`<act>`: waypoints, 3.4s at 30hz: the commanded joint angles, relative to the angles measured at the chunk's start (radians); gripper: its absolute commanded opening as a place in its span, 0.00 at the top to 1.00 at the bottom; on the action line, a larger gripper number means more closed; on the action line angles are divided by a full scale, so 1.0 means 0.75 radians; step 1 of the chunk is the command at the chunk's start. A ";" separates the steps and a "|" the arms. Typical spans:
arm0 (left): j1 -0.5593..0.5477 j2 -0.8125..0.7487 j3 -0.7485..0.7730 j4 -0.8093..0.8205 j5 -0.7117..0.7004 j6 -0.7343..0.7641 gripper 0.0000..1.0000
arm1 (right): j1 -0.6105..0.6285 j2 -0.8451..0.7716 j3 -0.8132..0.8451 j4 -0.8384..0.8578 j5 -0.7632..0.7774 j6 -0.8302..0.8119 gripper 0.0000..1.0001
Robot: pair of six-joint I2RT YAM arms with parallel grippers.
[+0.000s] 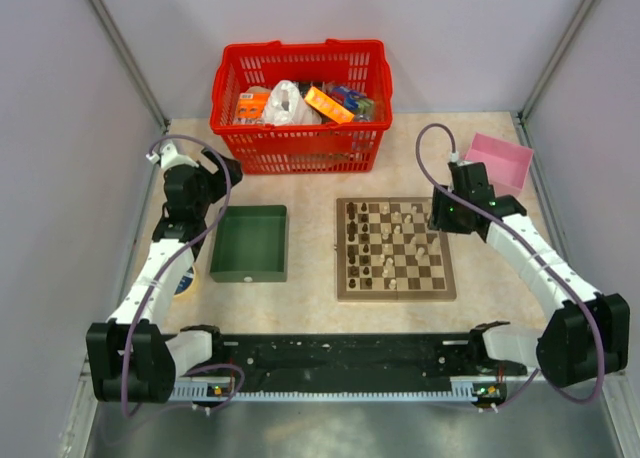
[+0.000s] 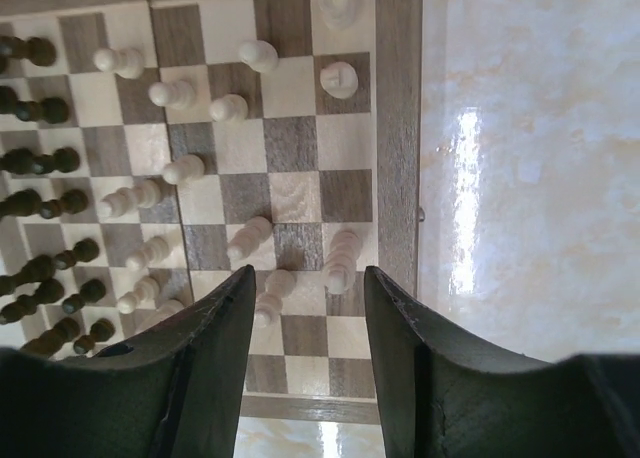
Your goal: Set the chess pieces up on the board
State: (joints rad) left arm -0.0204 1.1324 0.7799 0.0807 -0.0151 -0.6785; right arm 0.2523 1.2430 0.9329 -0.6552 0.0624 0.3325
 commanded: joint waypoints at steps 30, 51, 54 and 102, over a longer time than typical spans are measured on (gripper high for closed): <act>0.015 -0.011 -0.023 0.093 0.014 -0.012 0.01 | 0.232 0.083 -0.056 -0.024 -0.018 0.115 0.58; 0.015 0.012 -0.009 0.101 0.014 -0.014 0.01 | 0.234 0.065 0.116 -0.120 0.054 0.056 0.89; 0.015 0.014 -0.007 0.103 0.014 -0.016 0.01 | 0.234 0.030 0.198 -0.153 0.082 0.035 0.89; 0.015 0.012 -0.013 0.089 0.043 -0.006 0.01 | -0.152 0.261 0.073 0.074 -0.196 -0.042 0.87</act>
State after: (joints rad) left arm -0.0139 1.1416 0.7738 0.1047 0.0109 -0.6827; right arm 0.1619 1.4410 0.9985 -0.6178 -0.0696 0.3168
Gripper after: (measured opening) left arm 0.987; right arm 0.165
